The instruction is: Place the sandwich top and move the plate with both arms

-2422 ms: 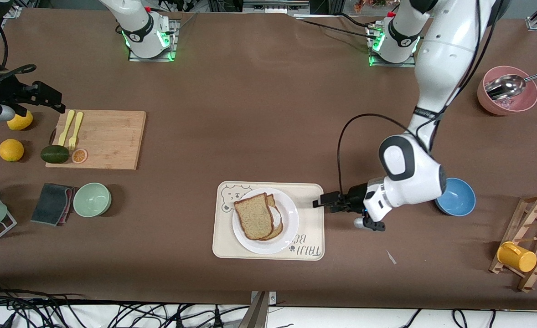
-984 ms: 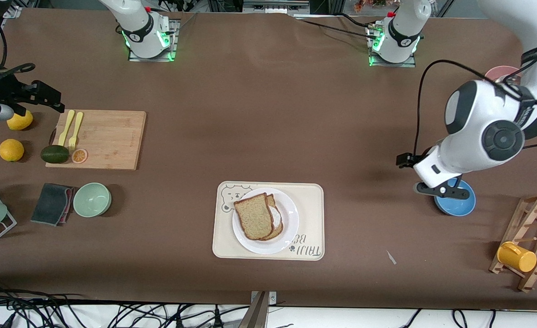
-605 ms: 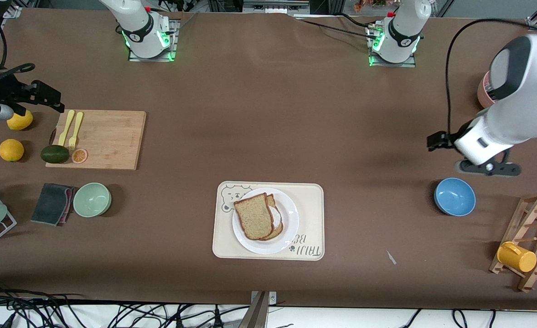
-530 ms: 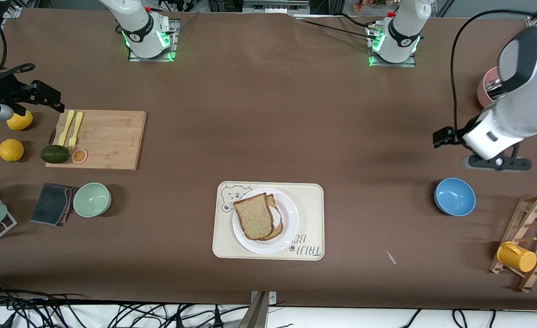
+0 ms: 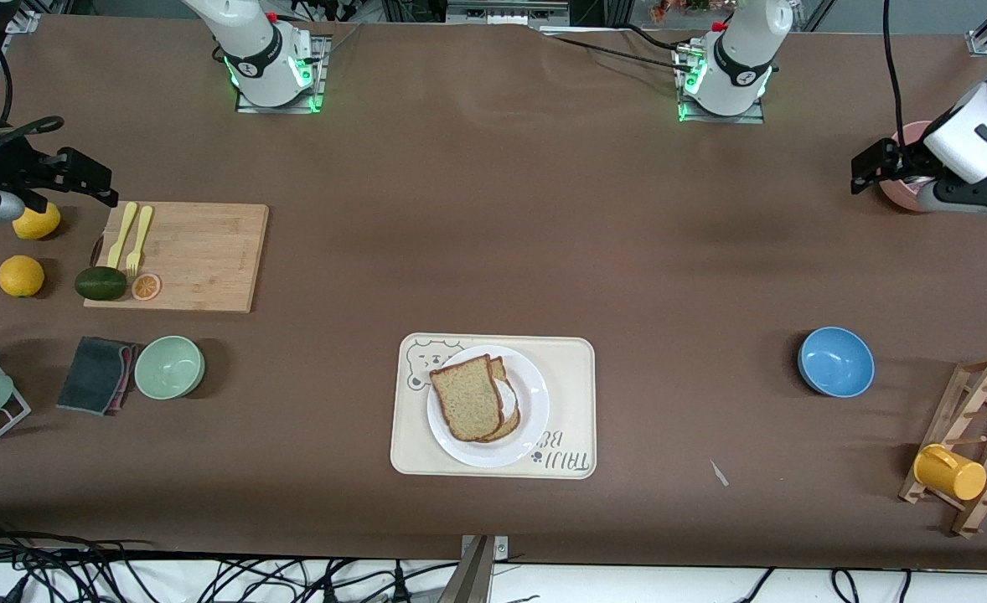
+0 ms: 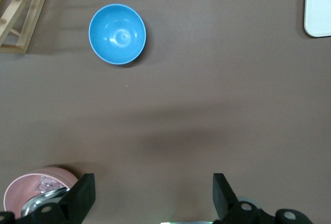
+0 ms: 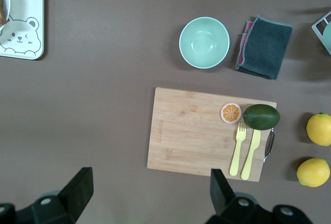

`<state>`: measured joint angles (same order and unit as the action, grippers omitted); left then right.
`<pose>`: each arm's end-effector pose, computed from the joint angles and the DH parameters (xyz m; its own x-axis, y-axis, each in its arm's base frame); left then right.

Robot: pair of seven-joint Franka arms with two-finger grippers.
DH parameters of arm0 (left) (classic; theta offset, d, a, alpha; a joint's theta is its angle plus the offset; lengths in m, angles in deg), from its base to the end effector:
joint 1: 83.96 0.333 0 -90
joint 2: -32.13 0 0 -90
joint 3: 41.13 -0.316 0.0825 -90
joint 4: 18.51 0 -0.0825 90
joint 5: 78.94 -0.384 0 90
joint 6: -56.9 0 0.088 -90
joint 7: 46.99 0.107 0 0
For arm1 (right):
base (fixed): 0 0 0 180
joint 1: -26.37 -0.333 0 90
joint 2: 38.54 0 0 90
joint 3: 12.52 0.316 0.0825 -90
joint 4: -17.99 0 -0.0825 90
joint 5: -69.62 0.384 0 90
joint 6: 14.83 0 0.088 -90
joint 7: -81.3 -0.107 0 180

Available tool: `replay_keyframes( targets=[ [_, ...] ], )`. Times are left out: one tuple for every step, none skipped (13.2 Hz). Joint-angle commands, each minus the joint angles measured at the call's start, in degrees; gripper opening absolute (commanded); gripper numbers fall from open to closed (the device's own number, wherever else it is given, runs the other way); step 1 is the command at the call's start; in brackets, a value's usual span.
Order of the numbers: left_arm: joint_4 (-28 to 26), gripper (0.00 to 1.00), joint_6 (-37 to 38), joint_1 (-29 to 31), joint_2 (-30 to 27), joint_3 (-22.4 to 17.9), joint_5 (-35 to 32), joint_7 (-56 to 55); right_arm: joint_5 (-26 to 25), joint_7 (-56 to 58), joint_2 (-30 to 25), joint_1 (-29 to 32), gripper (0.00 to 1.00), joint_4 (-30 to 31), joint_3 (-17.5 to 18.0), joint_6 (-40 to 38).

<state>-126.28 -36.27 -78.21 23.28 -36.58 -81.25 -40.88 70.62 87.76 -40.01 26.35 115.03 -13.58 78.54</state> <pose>0.5019 0.0123 0.5645 0.9907 -0.0856 -0.1057 -0.0904 -0.9951 -0.0410 0.5483 -0.0083 0.5856 0.9950 0.0935 -0.0362 0.0927 -0.9955 -0.0221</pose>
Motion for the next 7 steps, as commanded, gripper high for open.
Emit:
replay_keyframes(
  targets=[
    [-3.0,1.00,-4.0,0.6,-1.4,0.5,2.8,1.2,0.1,-0.6,-0.9,0.6,1.00,0.2,0.4,-0.6],
    [-2.8,1.00,-4.5,0.6,-0.3,0.2,4.3,1.4,0.1,-0.6,-0.9,0.6,1.00,0.2,0.4,-0.6],
    [-2.2,1.00,-4.6,0.4,0.8,0.1,4.3,1.8,0.1,-0.5,-0.9,0.6,1.00,0.2,0.4,-0.6],
    [-1.9,1.00,-5.3,0.1,2.6,0.1,4.2,2.0,0.1,-0.5,-0.9,0.6,1.00,0.2,0.4,-0.6],
    [-2.0,1.00,-7.4,-0.1,3.4,0.0,4.2,2.0,0.1,-0.5,-0.9,0.6,1.00,0.2,0.4,-0.6],
    [-1.8,1.00,-8.2,-0.3,4.3,-0.1,4.2,2.0,0.1,-0.5,-0.9,0.6,1.00,0.2,0.4,-0.6],
    [-0.4,1.00,-8.7,-0.6,5.8,-0.1,3.8,2.0,0.1,-0.5,-0.9,0.6,1.00,0.2,0.3,-0.6]
  ],
)
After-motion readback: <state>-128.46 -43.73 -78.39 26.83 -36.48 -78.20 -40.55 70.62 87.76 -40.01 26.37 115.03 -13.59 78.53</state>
